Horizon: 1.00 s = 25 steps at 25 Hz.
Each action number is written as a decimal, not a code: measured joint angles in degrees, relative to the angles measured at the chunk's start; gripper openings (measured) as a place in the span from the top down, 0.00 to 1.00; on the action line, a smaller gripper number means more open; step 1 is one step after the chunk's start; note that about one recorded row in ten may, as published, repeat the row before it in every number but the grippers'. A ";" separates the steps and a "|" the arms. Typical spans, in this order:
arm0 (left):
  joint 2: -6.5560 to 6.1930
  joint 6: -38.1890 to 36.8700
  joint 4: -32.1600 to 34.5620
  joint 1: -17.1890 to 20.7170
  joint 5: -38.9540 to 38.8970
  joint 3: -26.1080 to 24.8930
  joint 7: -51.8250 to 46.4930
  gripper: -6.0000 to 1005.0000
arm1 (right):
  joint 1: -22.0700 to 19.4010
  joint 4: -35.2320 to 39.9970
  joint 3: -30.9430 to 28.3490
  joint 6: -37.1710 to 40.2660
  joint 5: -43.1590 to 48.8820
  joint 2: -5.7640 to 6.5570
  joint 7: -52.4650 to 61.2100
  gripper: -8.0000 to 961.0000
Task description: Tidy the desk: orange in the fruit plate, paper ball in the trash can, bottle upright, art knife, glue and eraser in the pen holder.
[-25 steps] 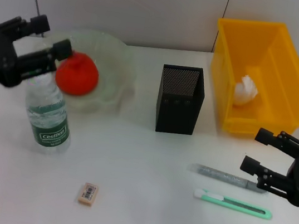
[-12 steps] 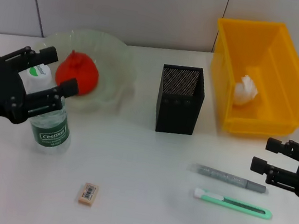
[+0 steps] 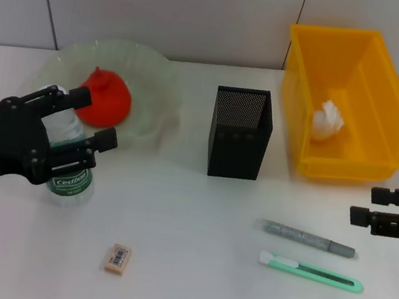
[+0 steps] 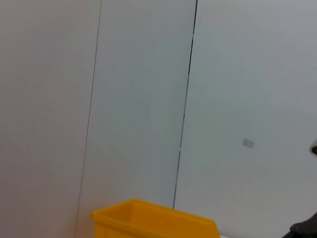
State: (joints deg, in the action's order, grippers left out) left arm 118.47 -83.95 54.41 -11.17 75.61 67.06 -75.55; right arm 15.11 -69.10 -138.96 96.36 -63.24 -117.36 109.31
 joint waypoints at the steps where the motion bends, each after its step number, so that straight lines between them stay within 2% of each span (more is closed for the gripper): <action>1: 0.00 0.00 0.00 0.00 0.00 0.00 0.00 0.22 | 0.89 -1.63 0.00 1.06 2.02 0.04 1.64 0.18; 5: 0.04 0.14 -1.49 -0.42 0.05 0.87 1.24 0.22 | 4.99 -8.87 0.05 3.44 13.00 -0.37 4.51 0.18; 8: 0.08 0.33 -1.63 -0.47 0.06 1.57 1.31 0.22 | 6.20 -10.66 0.86 3.72 17.05 -0.54 4.57 0.18; 10: 0.10 0.41 -2.07 -0.54 0.07 2.11 1.42 0.22 | 7.68 -12.26 4.47 4.65 21.26 -0.32 5.53 0.18; 12: 0.10 0.44 -2.39 -0.58 0.07 2.18 1.52 0.22 | 8.03 -12.64 5.65 5.03 22.12 -0.18 6.15 0.18; 15: 0.16 0.49 -3.60 -0.78 0.07 2.22 1.91 0.22 | 9.93 -13.84 10.43 6.99 25.03 0.32 8.23 0.18; 19: 0.20 0.48 -4.27 -1.00 0.07 2.22 2.13 0.22 | 11.18 -14.23 13.44 7.36 27.26 0.29 9.04 0.18; 20: 0.20 0.48 -4.42 -1.05 0.07 2.21 2.35 0.22 | 12.22 -14.25 16.27 6.93 29.59 -0.17 9.52 0.18; 22: 0.22 0.48 -4.64 -1.16 0.07 2.22 2.65 0.22 | 12.75 -14.25 17.72 6.67 30.91 -0.45 9.73 0.18; 25: 0.14 0.12 -5.30 -1.85 0.06 3.15 3.39 0.22 | 14.13 -14.33 22.45 6.10 34.50 -1.62 10.52 0.18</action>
State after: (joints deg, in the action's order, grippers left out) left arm 118.61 -83.83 49.11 -13.02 75.67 70.21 -72.17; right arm 29.24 -83.43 -116.51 102.46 -28.74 -118.99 119.83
